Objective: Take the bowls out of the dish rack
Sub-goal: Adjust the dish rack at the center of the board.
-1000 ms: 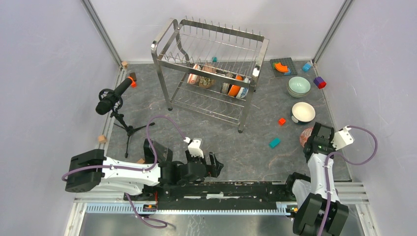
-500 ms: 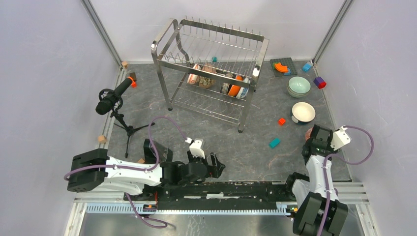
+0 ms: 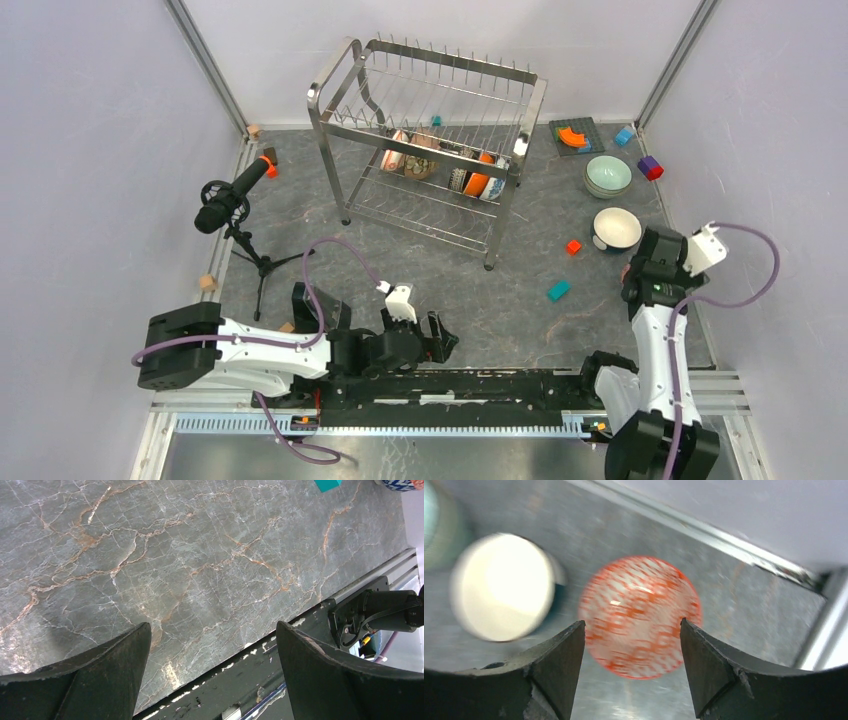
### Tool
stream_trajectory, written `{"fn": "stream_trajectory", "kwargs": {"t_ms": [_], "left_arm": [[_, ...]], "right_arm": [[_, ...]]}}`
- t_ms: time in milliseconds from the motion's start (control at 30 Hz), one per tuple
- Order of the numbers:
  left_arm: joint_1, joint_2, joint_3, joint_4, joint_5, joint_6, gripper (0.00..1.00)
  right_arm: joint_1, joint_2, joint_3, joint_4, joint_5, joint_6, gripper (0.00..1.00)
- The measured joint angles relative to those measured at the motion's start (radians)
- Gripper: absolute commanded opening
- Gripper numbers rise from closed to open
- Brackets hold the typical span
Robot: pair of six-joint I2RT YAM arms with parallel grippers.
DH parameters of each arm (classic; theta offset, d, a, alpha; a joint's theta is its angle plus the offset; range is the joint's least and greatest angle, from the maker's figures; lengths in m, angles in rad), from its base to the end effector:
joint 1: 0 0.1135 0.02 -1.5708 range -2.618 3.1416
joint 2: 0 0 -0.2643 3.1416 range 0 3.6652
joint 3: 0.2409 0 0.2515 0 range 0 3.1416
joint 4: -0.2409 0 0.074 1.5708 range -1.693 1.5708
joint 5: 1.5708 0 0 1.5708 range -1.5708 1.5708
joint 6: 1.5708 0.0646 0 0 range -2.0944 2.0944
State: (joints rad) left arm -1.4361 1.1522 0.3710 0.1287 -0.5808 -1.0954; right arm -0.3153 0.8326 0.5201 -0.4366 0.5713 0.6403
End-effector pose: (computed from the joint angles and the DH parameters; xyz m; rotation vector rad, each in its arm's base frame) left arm 0.0660 -0.2231 0.1479 0.0527 2.2244 -0.8404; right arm 0.1669 -0.0912 0.2036 1.2644 1.8282 -0.4836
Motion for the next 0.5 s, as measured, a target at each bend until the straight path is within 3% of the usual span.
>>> {"fn": "stream_trajectory", "kwargs": {"t_ms": [300,500], "left_arm": [[-0.002,-0.013,0.051,-0.037,-0.007,0.047,1.00],[-0.005,-0.040,0.166,-0.063,-0.071,0.232,1.00]], "right_arm": [[0.161,-0.179,0.106,0.114,-0.166,-0.028,0.73],[0.282,-0.277,0.060,0.269,-0.380,-0.043,0.68]]}}
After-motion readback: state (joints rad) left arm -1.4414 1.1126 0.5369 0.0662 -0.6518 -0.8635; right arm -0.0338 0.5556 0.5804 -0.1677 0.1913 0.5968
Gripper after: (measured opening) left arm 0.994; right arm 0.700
